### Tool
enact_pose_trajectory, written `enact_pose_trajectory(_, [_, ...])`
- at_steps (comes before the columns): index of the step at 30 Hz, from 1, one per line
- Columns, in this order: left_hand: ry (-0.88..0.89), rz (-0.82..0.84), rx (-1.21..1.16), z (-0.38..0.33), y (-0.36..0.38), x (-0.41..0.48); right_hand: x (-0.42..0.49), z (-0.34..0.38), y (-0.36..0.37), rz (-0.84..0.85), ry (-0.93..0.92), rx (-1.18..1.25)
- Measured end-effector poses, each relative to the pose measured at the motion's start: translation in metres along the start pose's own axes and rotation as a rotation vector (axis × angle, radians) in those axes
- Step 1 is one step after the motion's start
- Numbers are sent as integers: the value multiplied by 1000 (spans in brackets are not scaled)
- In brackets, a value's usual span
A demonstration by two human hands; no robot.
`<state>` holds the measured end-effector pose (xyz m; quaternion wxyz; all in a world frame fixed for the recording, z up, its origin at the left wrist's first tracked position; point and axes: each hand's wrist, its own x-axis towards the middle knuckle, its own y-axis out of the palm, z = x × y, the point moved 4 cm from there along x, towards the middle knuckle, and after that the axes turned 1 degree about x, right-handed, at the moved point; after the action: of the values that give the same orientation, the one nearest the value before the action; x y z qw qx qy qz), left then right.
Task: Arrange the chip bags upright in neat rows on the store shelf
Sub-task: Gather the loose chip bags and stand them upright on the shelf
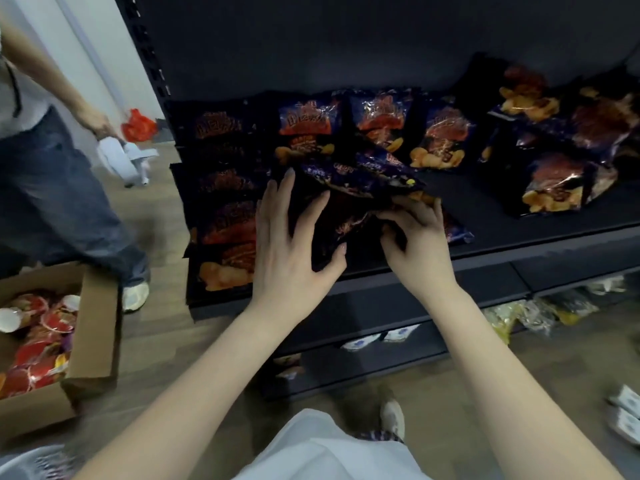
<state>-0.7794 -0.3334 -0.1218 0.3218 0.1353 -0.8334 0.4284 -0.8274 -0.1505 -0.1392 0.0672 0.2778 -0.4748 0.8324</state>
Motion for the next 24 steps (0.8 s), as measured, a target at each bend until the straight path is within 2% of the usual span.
enact_pose_trajectory(2, [17, 47, -80, -19, 16, 11, 2, -17, -13, 5, 19, 1])
enact_pose_trajectory(4, [43, 185, -149, -41, 39, 18, 2, -39, -29, 0, 43, -22])
enact_pose_trajectory(6, [107, 364, -128, -61, 68, 21, 3, -62, -42, 5, 98, -40])
enact_pose_trajectory(8, [165, 473, -81, -75, 97, 20, 4, -83, -51, 30, 135, -34])
enact_pose_trajectory(11, [96, 562, -11, -80, 135, 22, 9, -111, -57, 61, 117, 6])
enact_pose_trajectory(15, [-18, 560, 102, -77, 165, 33, 13, -135, -53, 122, 119, 112])
enact_pose_trajectory(18, [-69, 619, 183, -83, 181, 35, 9, -149, -46, 205, 88, 161])
enact_pose_trajectory(24, [-85, 619, 178, -98, 209, 42, 17, -182, -49, 314, 149, 331])
